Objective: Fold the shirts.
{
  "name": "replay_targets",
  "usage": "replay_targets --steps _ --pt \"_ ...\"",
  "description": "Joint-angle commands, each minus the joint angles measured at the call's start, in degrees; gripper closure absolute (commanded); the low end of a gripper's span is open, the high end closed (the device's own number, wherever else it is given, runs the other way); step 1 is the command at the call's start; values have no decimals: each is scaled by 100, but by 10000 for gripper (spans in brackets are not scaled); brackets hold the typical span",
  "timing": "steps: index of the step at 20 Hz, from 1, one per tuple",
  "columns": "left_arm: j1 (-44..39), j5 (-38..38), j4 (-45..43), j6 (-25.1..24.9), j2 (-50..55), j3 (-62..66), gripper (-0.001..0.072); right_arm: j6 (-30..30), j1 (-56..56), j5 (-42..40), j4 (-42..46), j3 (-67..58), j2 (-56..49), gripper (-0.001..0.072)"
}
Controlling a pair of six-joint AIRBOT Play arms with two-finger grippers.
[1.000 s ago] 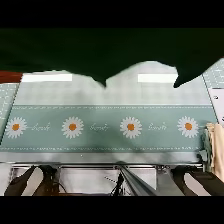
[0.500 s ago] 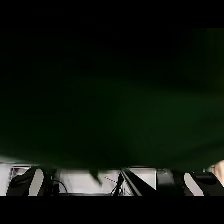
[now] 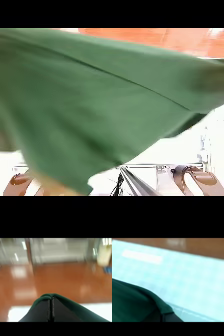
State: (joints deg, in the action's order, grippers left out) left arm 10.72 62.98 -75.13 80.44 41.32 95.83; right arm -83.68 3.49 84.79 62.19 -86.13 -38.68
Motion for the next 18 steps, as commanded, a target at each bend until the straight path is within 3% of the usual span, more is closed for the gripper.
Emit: replay_targets --steps 1,5,8,10,16,17,18 --pt "-55 -197 481 44 929 -669 684 129 2 -1038 4 1239 -549 688" --pt "-452 -507 531 48 2319 -667 684 249 4 -1921 -46 1261 -2168 688" --pt "-761 -966 531 505 3165 -658 684 245 166 -2092 -278 623 -3545 688" --pt "-927 -1084 531 798 3604 -658 683 221 367 -2100 -649 -26 -4411 687" --pt "-1272 -813 535 791 4509 -660 680 133 935 -2111 -2398 -1270 -6137 683" --pt "-1290 -715 535 791 4551 -660 669 136 1027 -2116 -2618 -1279 -6255 566" --pt "-1287 -592 529 789 4562 -660 496 136 1113 -2087 -2656 -1279 -6314 321"
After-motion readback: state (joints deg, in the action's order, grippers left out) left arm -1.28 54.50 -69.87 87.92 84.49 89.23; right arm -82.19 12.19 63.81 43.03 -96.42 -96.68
